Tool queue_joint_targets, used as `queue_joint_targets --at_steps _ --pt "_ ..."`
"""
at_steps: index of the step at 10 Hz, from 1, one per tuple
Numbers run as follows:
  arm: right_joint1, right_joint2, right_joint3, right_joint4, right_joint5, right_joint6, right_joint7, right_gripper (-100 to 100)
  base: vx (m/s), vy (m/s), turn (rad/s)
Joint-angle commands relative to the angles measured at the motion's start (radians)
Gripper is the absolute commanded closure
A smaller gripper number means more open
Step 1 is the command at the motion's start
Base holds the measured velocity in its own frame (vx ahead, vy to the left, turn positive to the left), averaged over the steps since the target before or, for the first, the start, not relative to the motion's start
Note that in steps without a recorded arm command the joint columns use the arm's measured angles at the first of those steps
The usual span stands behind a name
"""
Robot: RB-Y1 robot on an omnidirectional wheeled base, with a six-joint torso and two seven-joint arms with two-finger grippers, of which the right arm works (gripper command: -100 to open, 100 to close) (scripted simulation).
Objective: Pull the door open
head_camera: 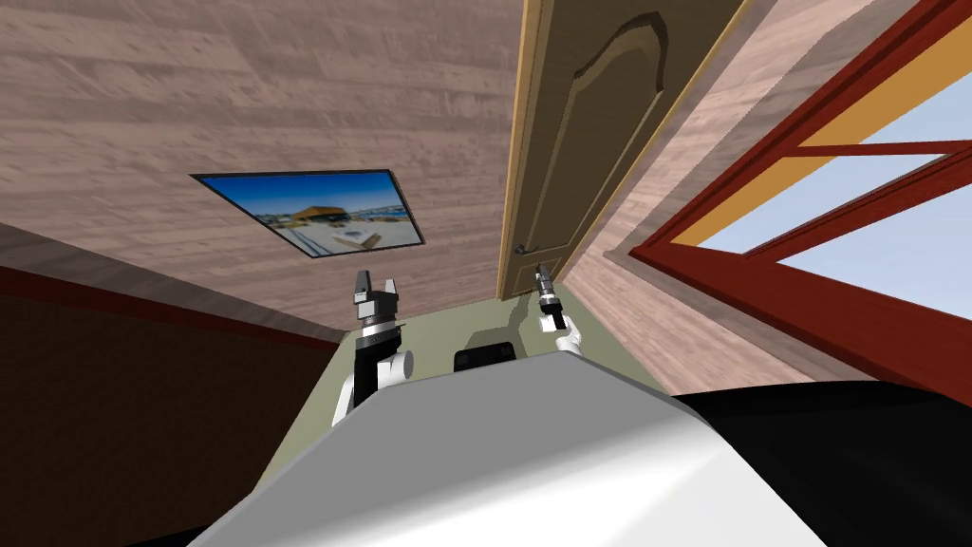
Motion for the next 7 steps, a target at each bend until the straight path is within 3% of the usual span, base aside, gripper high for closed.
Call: queue_joint_targets --at_steps 1,7 --pt "-0.013 -0.003 -0.005 0.033 0.002 -0.006 -0.003 -100 0.032 -0.068 0.057" --pt "-0.096 -0.027 -0.048 0.217 0.019 -0.015 -0.034 -100 0.047 -0.096 0.139"
